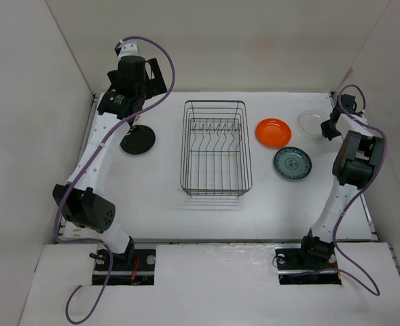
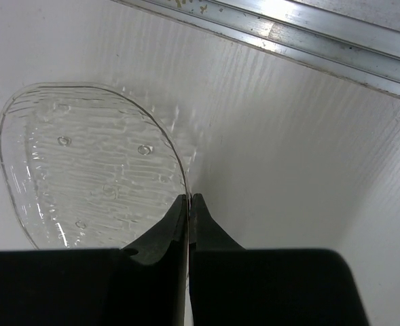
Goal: Load the plates into the dish rack
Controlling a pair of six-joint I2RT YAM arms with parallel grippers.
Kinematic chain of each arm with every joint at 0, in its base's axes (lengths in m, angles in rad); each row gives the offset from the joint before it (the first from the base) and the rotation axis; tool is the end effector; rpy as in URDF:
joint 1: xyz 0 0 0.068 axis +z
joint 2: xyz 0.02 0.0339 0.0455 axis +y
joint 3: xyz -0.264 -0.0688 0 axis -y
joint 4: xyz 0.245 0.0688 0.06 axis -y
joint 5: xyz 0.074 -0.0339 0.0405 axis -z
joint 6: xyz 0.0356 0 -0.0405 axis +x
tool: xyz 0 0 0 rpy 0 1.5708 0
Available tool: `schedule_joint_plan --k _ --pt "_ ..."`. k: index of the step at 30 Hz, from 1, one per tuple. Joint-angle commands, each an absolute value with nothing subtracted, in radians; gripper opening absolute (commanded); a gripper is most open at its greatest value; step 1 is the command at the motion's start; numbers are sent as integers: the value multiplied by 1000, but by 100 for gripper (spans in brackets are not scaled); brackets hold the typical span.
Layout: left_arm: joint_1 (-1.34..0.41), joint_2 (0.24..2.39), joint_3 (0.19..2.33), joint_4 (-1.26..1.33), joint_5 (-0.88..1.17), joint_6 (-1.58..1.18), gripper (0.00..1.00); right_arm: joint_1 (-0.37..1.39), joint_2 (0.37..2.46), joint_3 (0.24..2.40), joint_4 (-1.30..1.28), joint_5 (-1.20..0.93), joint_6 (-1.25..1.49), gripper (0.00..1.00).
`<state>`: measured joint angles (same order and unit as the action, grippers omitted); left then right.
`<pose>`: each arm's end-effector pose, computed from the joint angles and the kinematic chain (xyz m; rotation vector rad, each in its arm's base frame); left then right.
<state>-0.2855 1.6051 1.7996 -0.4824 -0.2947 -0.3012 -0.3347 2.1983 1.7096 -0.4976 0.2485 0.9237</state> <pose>0.3497 -0.0919 0.4529 -0.2180 1.8352 -0.1357 0.4499 -0.1657 0.1747 1.5548 1.9756 -0.0809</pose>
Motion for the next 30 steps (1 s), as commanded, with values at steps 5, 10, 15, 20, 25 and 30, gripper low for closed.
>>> schedule_joint_plan --k 5,10,15,20,25,30 --pt "-282 1565 1824 -456 -310 -318 100 -334 2053 1686 -480 264 890 0" --pt "-282 1565 1824 -456 -337 -327 100 -241 1858 1736 -532 437 796 0" --pt "-261 1603 1815 -456 -385 -318 100 -56 1631 1714 -554 720 640 0" --pt "-189 1686 1865 -492 -358 -336 100 156 1574 1729 -552 854 404 0" --pt "-153 1706 1876 -502 -312 -336 100 398 1690 1920 -730 1015 249 0" --pt "-153 1695 1864 -502 -301 -336 100 512 1814 2039 -848 1060 239 0"
